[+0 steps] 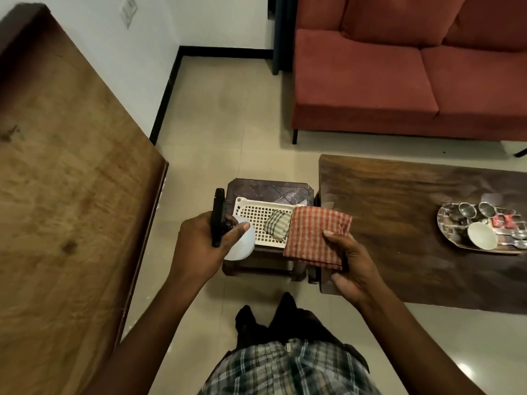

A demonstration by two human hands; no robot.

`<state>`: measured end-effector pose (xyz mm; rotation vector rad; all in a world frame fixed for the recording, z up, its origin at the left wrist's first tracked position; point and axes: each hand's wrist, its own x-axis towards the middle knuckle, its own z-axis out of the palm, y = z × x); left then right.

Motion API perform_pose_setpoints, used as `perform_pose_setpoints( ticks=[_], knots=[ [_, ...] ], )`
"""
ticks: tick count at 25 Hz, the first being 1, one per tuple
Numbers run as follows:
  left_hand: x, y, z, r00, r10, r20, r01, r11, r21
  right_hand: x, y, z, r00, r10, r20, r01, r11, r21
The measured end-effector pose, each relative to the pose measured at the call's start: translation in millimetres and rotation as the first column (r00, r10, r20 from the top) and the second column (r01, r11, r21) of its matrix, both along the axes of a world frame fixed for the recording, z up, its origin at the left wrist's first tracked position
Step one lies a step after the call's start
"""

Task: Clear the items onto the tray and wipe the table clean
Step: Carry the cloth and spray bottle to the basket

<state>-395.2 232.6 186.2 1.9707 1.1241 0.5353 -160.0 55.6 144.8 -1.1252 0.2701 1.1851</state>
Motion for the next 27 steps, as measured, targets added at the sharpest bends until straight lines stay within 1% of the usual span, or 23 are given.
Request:
perform_pose_setpoints(
  ticks=[3, 6, 8, 10, 15, 18, 21, 23, 25, 27],
  knots=[
    [19, 32, -34, 1.000, 0.014, -0.027, -0.014, 1.000, -0.015, 10, 31, -27, 0.999, -0.002, -0.050, 0.000, 0.999, -0.043],
    [44, 55, -73, 0.997, 0.050, -0.063, -0.052, 0.998, -0.037, 24, 65, -64, 0.998, 0.028, -0.056, -0.035, 0.993, -0.113],
    [63, 69, -101, 0.996, 0.025, -0.089, -0.030, 0.998, -0.048, 29, 83, -91, 0.996, 0.047, -0.072, -0.057, 0.986, -0.154],
    [75, 79, -131, 0.993, -0.001, -0.118, -0.008, 0.997, -0.074, 33, 99, -121, 0.991, 0.060, -0.116, -0.084, 0.972, -0.219],
    [92, 91, -188, 0.986, 0.012, -0.167, -0.034, 0.992, -0.125, 39, 130, -181, 0.982, 0.071, -0.175, -0.134, 0.917, -0.375],
    [96, 101, -218, 0.977, -0.010, -0.212, -0.024, 0.987, -0.159, 43, 150, -210, 0.982, 0.107, -0.156, -0.164, 0.890, -0.425],
    [98, 108, -240, 0.974, -0.046, -0.223, 0.002, 0.981, -0.195, 46, 167, -236, 0.978, 0.133, -0.163, -0.193, 0.874, -0.447],
    [101, 110, -251, 0.976, -0.045, -0.215, 0.000, 0.979, -0.206, 47, 177, -248, 0.968, 0.185, -0.170, -0.243, 0.855, -0.458],
    [106, 112, -259, 0.973, -0.041, -0.227, -0.008, 0.978, -0.211, 49, 180, -258, 0.950, 0.259, -0.176, -0.312, 0.817, -0.484],
    [109, 114, -265, 0.968, -0.044, -0.249, -0.009, 0.978, -0.208, 50, 180, -264, 0.930, 0.339, -0.142, -0.361, 0.773, -0.521]
  ],
)
